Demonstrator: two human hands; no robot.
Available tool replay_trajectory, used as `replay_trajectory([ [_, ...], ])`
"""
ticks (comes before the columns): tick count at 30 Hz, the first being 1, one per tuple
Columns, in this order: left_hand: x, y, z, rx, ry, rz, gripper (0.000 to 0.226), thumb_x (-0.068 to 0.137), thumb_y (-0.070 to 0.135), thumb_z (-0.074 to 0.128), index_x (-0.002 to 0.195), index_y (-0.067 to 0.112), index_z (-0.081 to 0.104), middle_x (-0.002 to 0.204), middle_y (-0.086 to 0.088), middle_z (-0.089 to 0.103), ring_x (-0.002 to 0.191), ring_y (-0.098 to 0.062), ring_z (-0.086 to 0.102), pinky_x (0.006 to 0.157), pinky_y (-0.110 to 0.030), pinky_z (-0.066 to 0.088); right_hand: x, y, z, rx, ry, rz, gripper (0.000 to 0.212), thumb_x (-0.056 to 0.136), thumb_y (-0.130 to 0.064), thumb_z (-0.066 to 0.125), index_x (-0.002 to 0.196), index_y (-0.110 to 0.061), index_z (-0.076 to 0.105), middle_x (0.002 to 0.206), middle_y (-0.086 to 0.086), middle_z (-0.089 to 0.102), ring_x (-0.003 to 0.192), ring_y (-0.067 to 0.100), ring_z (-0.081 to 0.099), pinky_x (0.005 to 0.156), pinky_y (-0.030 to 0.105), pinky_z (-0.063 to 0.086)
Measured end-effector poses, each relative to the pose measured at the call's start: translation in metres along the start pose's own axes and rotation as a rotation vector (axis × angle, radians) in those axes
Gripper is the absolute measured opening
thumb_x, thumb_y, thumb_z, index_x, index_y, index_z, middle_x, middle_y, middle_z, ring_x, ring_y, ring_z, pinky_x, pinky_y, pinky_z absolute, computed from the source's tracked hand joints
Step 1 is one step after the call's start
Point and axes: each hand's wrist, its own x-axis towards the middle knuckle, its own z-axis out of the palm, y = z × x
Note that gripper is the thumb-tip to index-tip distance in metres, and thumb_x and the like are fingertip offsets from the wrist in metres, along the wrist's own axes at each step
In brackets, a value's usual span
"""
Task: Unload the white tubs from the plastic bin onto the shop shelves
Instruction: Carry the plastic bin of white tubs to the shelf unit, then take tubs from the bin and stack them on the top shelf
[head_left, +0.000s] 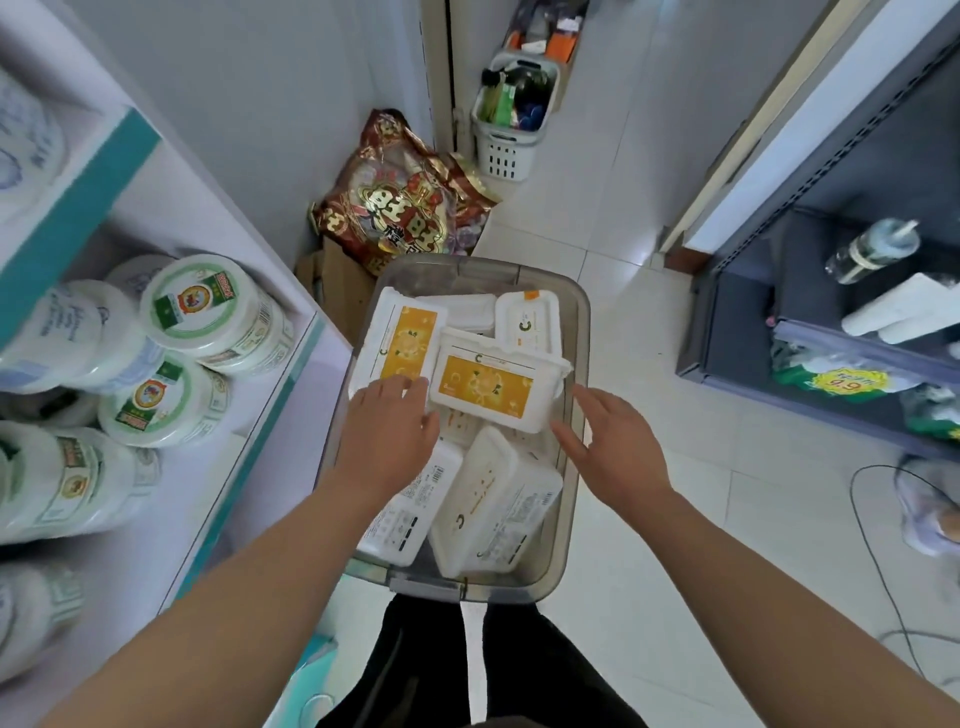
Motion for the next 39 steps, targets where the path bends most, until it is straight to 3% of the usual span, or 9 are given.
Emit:
replay_trajectory([
  [8, 0.048, 0.024, -0.002, -0.017, -0.035, 0.001, 0.054, 0.097, 0.043, 0.041, 0.141, 0.011, 0.037, 0.13, -0.012, 0.054, 0.113, -0.028, 0.053, 0.09, -0.038, 0.043, 0.036, 0.004, -0.007, -0.019, 0.013, -0.056, 0.06, 0.094, -0.05, 0.043, 0.144, -0.017, 0.035, 0.133, 0.006, 0.053, 0.121, 0.023, 0.049, 0.1, 0.033, 0.037],
  [15, 0.112, 0.015, 0.023, -0.028, -0.224, -0.092, 0.064, 0.097, 0.051, 0.032, 0.149, 0.016, 0.021, 0.138, -0.019, 0.043, 0.124, -0.032, 0.043, 0.094, -0.043, 0.042, 0.081, 0.009, 0.02, -0.018, -0.123, 0.065, 0.065, 0.092, -0.06, 0.034, 0.146, -0.025, 0.022, 0.106, 0.005, 0.061, 0.09, 0.02, 0.059, 0.075, 0.036, 0.052],
  [21, 0.13, 0.012, 0.03, -0.243, -0.295, -0.104, 0.045, 0.099, 0.043, 0.039, 0.135, 0.018, 0.049, 0.133, -0.016, 0.044, 0.121, -0.027, 0.045, 0.093, -0.037, 0.041, 0.097, 0.011, 0.035, 0.103, -0.163, 0.116, 0.064, 0.093, -0.06, 0.033, 0.144, -0.02, 0.033, 0.113, 0.007, 0.065, 0.094, 0.024, 0.063, 0.08, 0.039, 0.054],
  [27, 0.12, 0.005, 0.026, -0.434, -0.252, -0.172, 0.05, 0.087, 0.053, 0.057, 0.122, 0.017, 0.058, 0.127, -0.009, 0.045, 0.105, -0.022, 0.052, 0.084, -0.028, 0.037, 0.095, 0.012, 0.033, 0.278, -0.186, 0.142, 0.06, 0.09, -0.06, 0.041, 0.128, -0.016, 0.054, 0.113, 0.007, 0.067, 0.097, 0.023, 0.062, 0.081, 0.036, 0.053],
  [31, 0.096, 0.008, 0.014, -0.522, -0.181, -0.193, 0.049, 0.082, 0.05, 0.064, 0.114, 0.014, 0.058, 0.127, -0.004, 0.043, 0.098, -0.01, 0.042, 0.084, -0.023, 0.034, 0.081, 0.008, 0.019, 0.252, -0.132, 0.045, 0.051, 0.092, -0.052, 0.045, 0.126, -0.016, 0.055, 0.118, 0.01, 0.061, 0.101, 0.025, 0.059, 0.082, 0.032, 0.046],
  [35, 0.058, 0.021, -0.01, -0.629, -0.023, -0.233, 0.039, 0.078, 0.047, 0.07, 0.098, 0.016, 0.056, 0.118, 0.003, 0.044, 0.098, -0.008, 0.045, 0.08, -0.019, 0.037, 0.059, -0.001, -0.017, 0.235, -0.118, -0.046, 0.048, 0.094, -0.045, 0.048, 0.131, -0.015, 0.052, 0.13, 0.008, 0.055, 0.112, 0.025, 0.056, 0.091, 0.034, 0.046],
  [39, 0.01, 0.035, -0.046, -0.697, 0.126, -0.299, 0.045, 0.078, 0.046, 0.07, 0.106, 0.014, 0.052, 0.121, 0.006, 0.044, 0.103, -0.008, 0.047, 0.083, -0.02, 0.04, 0.033, -0.017, -0.059, 0.203, -0.09, -0.196, 0.049, 0.093, -0.046, 0.047, 0.132, -0.017, 0.052, 0.136, 0.004, 0.051, 0.114, 0.024, 0.054, 0.094, 0.034, 0.045],
])
